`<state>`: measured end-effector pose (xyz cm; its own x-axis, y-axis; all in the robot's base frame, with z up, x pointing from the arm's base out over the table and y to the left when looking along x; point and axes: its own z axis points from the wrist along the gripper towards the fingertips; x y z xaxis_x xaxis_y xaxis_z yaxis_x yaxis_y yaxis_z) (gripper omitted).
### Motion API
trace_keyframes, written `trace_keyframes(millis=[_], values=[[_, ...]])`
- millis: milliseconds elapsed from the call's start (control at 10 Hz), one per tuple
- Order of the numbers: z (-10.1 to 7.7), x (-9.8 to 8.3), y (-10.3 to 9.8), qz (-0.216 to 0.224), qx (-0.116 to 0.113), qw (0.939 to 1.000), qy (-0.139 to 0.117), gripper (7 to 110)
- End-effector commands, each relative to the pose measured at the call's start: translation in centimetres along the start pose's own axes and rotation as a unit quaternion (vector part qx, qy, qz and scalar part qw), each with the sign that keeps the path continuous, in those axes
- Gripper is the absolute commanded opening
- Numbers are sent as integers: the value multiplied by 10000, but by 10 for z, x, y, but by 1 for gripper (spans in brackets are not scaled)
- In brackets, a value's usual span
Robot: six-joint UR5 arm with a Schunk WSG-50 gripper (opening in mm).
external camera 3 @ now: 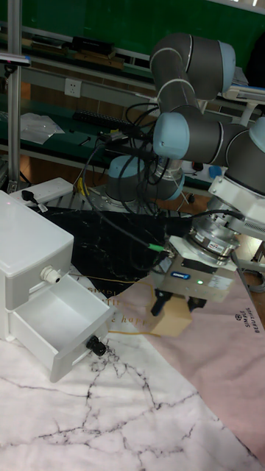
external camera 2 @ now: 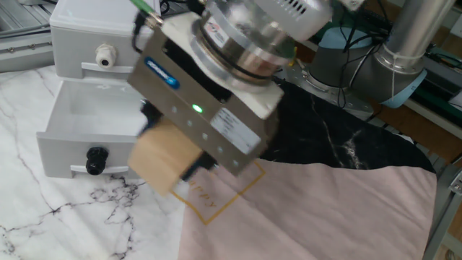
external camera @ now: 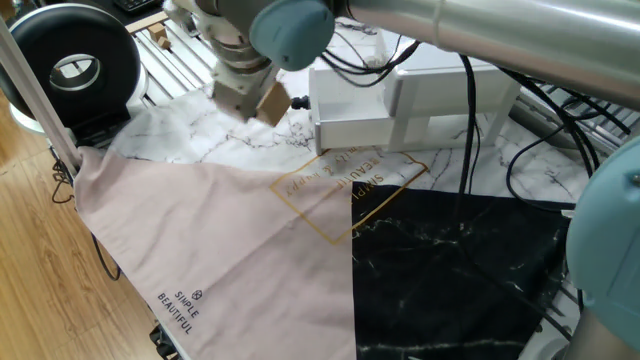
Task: Put things in the drawer
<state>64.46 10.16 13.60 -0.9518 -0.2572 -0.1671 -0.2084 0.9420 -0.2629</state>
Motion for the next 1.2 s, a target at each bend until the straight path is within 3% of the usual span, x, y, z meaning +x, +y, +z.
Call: trace_keyframes(millis=[0,200,600,700,800,1100], values=[[-9,-1,40,887,-707,9935,74,7],[-24,16,96,1322,-1789,9730,615,7],[-22,14,90,1566,-1646,9720,595,7],[-21,10,76,1471,-1526,9761,470,7],[-23,6,46,1302,-1384,9812,341,7],[-17,13,-15,875,-1231,9882,244,7]])
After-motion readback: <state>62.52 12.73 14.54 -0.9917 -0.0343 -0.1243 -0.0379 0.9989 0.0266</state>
